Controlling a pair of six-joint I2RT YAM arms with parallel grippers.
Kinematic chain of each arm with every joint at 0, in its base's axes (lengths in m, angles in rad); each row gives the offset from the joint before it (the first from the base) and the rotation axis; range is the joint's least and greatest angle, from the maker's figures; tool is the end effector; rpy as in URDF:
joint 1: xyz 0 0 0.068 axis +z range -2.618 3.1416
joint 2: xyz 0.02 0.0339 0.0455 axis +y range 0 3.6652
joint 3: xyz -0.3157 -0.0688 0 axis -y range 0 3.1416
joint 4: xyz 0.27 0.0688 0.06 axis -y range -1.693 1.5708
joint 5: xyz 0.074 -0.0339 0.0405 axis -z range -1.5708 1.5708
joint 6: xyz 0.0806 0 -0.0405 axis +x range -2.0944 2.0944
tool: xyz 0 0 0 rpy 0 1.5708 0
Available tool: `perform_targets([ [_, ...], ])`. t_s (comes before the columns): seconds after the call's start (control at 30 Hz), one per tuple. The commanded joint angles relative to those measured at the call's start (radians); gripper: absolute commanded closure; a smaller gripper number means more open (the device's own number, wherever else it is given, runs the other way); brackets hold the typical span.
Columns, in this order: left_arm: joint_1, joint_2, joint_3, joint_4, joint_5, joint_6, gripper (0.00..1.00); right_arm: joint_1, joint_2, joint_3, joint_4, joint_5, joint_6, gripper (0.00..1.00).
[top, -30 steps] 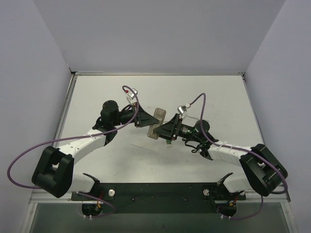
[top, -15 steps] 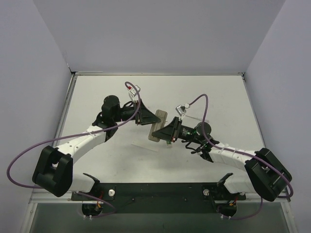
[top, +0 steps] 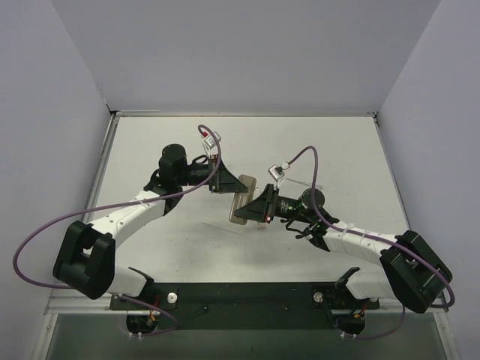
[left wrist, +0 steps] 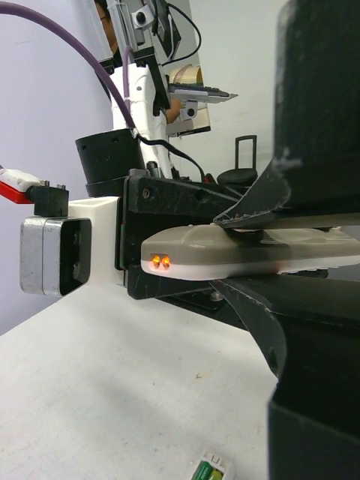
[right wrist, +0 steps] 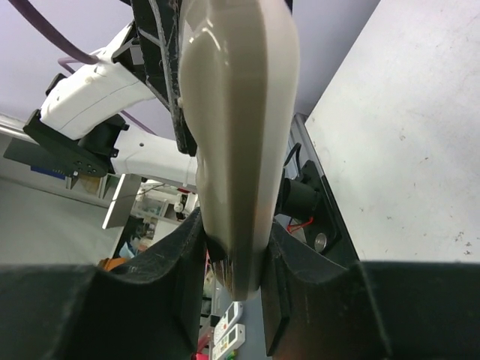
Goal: Unload the batteries from the remote control
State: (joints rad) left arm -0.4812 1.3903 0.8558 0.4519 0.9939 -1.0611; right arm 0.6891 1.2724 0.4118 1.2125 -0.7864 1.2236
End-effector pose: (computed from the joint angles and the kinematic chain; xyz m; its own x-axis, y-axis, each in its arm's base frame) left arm 0.2735 -0.2190 0.3284 -0.9024 -0.0659 -0.4259 0.4206 0.0806 -0.9037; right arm 0.1734 0.2167 0.2948 -0.8141 0.1900 -0.5488 -0.5775 -0.1643 0.7997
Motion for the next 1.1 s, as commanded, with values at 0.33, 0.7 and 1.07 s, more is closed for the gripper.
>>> perform_targets([
  [0.33, 0.118, 0.078, 0.08, -0.323, 0.054, 0.122, 1.0, 0.012, -0.412, 0.134, -0.921, 0.318, -0.674, 0.26],
  [0.7, 0.124, 0.157, -0.061, -0.332, 0.051, 0.139, 1.0, 0.061, -0.431, 0.157, -0.929, 0.354, -1.043, 0.31],
  [1.07, 0.156, 0.233, -0.054, -0.522, 0.035, 0.342, 1.0, 0.185, -0.168, 0.222, -0.802, 0.371, -1.073, 0.36],
])
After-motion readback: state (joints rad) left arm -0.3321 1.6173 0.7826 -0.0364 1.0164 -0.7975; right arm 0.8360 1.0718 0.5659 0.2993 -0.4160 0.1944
